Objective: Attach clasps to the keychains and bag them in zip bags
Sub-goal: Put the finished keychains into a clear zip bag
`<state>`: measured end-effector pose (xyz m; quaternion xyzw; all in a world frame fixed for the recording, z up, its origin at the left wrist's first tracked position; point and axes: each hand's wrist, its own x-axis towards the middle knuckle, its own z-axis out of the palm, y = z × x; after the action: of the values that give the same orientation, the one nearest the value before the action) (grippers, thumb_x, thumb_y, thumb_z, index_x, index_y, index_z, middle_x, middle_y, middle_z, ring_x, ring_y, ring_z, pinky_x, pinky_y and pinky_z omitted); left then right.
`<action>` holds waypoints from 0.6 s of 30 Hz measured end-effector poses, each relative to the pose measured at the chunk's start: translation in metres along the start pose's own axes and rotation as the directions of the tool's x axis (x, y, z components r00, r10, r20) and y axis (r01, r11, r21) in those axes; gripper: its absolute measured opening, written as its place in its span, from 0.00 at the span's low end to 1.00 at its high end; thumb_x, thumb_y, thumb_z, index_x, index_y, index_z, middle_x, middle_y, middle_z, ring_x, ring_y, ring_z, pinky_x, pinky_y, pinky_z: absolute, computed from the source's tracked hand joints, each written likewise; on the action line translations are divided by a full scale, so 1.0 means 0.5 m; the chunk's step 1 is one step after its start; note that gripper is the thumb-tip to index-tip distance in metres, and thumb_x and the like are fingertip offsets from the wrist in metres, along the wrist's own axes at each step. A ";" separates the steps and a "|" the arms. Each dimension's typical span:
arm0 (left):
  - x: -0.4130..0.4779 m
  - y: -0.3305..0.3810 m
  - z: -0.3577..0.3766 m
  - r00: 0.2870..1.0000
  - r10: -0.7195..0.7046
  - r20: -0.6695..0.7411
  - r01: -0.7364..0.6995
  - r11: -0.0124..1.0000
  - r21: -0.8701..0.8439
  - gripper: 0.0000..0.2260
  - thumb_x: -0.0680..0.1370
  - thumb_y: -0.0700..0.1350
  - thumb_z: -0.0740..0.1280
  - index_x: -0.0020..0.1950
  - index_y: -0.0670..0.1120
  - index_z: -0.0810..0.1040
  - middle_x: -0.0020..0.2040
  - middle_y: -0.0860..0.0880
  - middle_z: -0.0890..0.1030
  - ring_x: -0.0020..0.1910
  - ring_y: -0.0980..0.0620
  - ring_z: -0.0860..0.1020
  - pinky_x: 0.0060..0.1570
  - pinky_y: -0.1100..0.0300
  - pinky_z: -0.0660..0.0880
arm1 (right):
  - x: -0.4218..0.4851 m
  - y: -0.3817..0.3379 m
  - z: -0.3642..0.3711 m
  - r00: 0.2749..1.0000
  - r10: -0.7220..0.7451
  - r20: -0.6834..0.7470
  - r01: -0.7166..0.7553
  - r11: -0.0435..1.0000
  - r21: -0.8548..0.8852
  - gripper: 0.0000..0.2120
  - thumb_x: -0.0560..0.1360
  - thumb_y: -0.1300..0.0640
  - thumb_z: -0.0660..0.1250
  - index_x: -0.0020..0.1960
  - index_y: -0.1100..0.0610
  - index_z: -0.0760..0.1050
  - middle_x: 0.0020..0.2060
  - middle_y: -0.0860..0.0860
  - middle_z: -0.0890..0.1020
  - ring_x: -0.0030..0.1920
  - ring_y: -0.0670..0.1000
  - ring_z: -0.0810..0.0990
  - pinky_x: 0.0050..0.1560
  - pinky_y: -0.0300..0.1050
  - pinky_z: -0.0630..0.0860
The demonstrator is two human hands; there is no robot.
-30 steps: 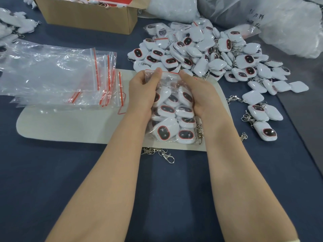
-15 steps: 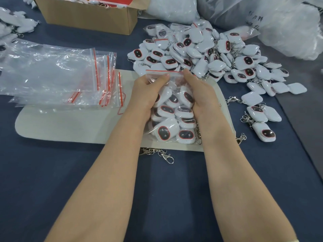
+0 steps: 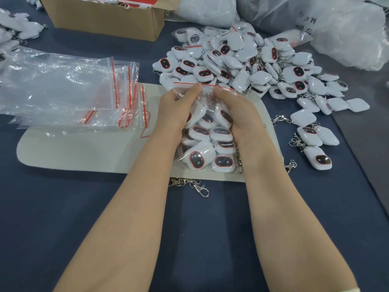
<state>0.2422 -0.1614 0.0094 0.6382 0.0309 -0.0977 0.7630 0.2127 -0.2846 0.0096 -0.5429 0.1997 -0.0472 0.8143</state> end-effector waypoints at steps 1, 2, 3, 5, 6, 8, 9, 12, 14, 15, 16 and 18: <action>0.000 0.000 0.000 1.000 -0.005 -0.003 0.005 1.000 -0.001 0.05 0.73 0.49 0.72 0.42 0.48 0.81 0.44 0.44 0.85 0.46 0.44 0.83 0.51 0.45 0.80 | 0.001 0.000 0.000 1.000 -0.004 -0.001 0.004 1.000 -0.006 0.11 0.72 0.61 0.72 0.31 0.58 0.83 0.35 0.59 0.84 0.34 0.56 0.84 0.41 0.50 0.82; 0.000 0.001 0.000 1.000 -0.008 -0.006 0.008 1.000 -0.003 0.05 0.73 0.48 0.72 0.43 0.48 0.81 0.44 0.44 0.85 0.46 0.44 0.83 0.51 0.44 0.79 | 0.001 0.000 0.000 1.000 -0.003 -0.005 0.003 1.000 -0.007 0.11 0.72 0.61 0.72 0.31 0.58 0.83 0.35 0.59 0.84 0.34 0.56 0.84 0.40 0.49 0.82; 0.001 0.000 -0.001 1.000 -0.012 -0.007 0.012 1.000 -0.003 0.05 0.73 0.48 0.72 0.45 0.48 0.81 0.44 0.45 0.85 0.46 0.44 0.83 0.51 0.44 0.79 | 0.001 0.000 -0.001 1.000 0.001 -0.009 -0.001 1.000 -0.004 0.10 0.72 0.61 0.72 0.32 0.58 0.83 0.35 0.59 0.85 0.34 0.56 0.84 0.38 0.48 0.82; 0.001 -0.001 -0.001 1.000 -0.017 -0.007 0.017 1.000 0.003 0.05 0.73 0.47 0.71 0.47 0.47 0.81 0.45 0.46 0.85 0.46 0.45 0.83 0.51 0.43 0.79 | 0.001 -0.001 -0.002 1.000 0.011 -0.013 -0.011 1.000 -0.007 0.08 0.72 0.60 0.73 0.34 0.58 0.83 0.36 0.59 0.85 0.34 0.57 0.84 0.37 0.48 0.81; 0.001 -0.002 -0.001 1.000 -0.014 -0.009 0.014 1.000 0.003 0.05 0.74 0.47 0.71 0.47 0.47 0.81 0.44 0.46 0.85 0.46 0.45 0.83 0.50 0.43 0.80 | 0.000 -0.001 -0.001 1.000 0.015 -0.012 -0.015 1.000 -0.011 0.07 0.72 0.59 0.73 0.35 0.59 0.83 0.36 0.59 0.85 0.34 0.57 0.84 0.37 0.48 0.81; 0.000 -0.002 0.000 1.000 -0.002 -0.020 0.003 1.000 0.011 0.05 0.74 0.47 0.72 0.46 0.47 0.81 0.43 0.45 0.85 0.44 0.45 0.84 0.49 0.44 0.80 | -0.002 -0.002 0.001 1.000 0.025 -0.017 -0.025 1.000 -0.008 0.05 0.71 0.59 0.73 0.38 0.60 0.82 0.37 0.60 0.85 0.36 0.57 0.84 0.40 0.50 0.82; 0.000 -0.002 0.000 1.000 0.002 -0.025 -0.002 1.000 0.016 0.04 0.74 0.47 0.72 0.45 0.47 0.81 0.43 0.45 0.85 0.44 0.45 0.84 0.48 0.45 0.81 | -0.002 -0.003 0.002 0.999 0.025 -0.024 -0.025 1.000 -0.011 0.04 0.71 0.60 0.73 0.39 0.60 0.82 0.37 0.60 0.85 0.36 0.57 0.84 0.41 0.50 0.82; 0.000 -0.001 0.001 0.999 0.011 -0.031 -0.010 0.999 0.034 0.04 0.74 0.47 0.72 0.42 0.47 0.81 0.42 0.45 0.85 0.43 0.45 0.84 0.47 0.46 0.81 | -0.002 -0.006 0.004 0.999 0.009 -0.041 -0.010 0.999 -0.040 0.02 0.72 0.61 0.73 0.41 0.60 0.82 0.36 0.58 0.85 0.34 0.56 0.84 0.40 0.48 0.82; 0.000 -0.001 0.002 0.999 0.026 -0.032 -0.024 0.999 0.042 0.05 0.74 0.48 0.72 0.41 0.48 0.81 0.40 0.46 0.85 0.42 0.46 0.84 0.46 0.50 0.81 | 0.000 -0.006 0.004 0.999 0.000 -0.049 -0.003 0.999 -0.049 0.02 0.72 0.61 0.72 0.40 0.59 0.82 0.34 0.57 0.85 0.32 0.55 0.83 0.36 0.46 0.81; 0.000 -0.001 0.003 0.999 0.038 -0.036 -0.036 0.998 0.044 0.05 0.74 0.47 0.72 0.40 0.48 0.80 0.38 0.48 0.84 0.41 0.48 0.83 0.44 0.53 0.81 | 0.001 -0.006 0.004 0.999 -0.003 -0.051 0.000 0.999 -0.048 0.03 0.72 0.61 0.72 0.40 0.59 0.82 0.33 0.57 0.84 0.32 0.54 0.83 0.35 0.45 0.81; -0.001 -0.001 0.003 0.998 0.053 -0.041 -0.051 0.998 0.047 0.06 0.74 0.47 0.72 0.39 0.48 0.80 0.36 0.49 0.84 0.38 0.50 0.83 0.41 0.56 0.81 | 0.002 -0.005 0.005 0.999 -0.006 -0.051 0.004 0.999 -0.042 0.04 0.72 0.62 0.72 0.39 0.59 0.82 0.33 0.57 0.84 0.31 0.54 0.83 0.35 0.45 0.81; -0.004 -0.001 0.005 0.996 0.069 -0.048 -0.067 0.996 0.052 0.06 0.75 0.47 0.71 0.39 0.48 0.79 0.34 0.50 0.83 0.36 0.51 0.82 0.39 0.58 0.80 | 0.004 -0.003 0.005 0.999 -0.008 -0.050 0.007 1.000 -0.029 0.05 0.72 0.62 0.71 0.37 0.59 0.82 0.33 0.57 0.84 0.32 0.54 0.83 0.38 0.47 0.82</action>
<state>0.2400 -0.1635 0.0097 0.6601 0.0256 -0.0566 0.7486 0.2158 -0.2839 0.0109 -0.5541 0.2185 -0.0607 0.8009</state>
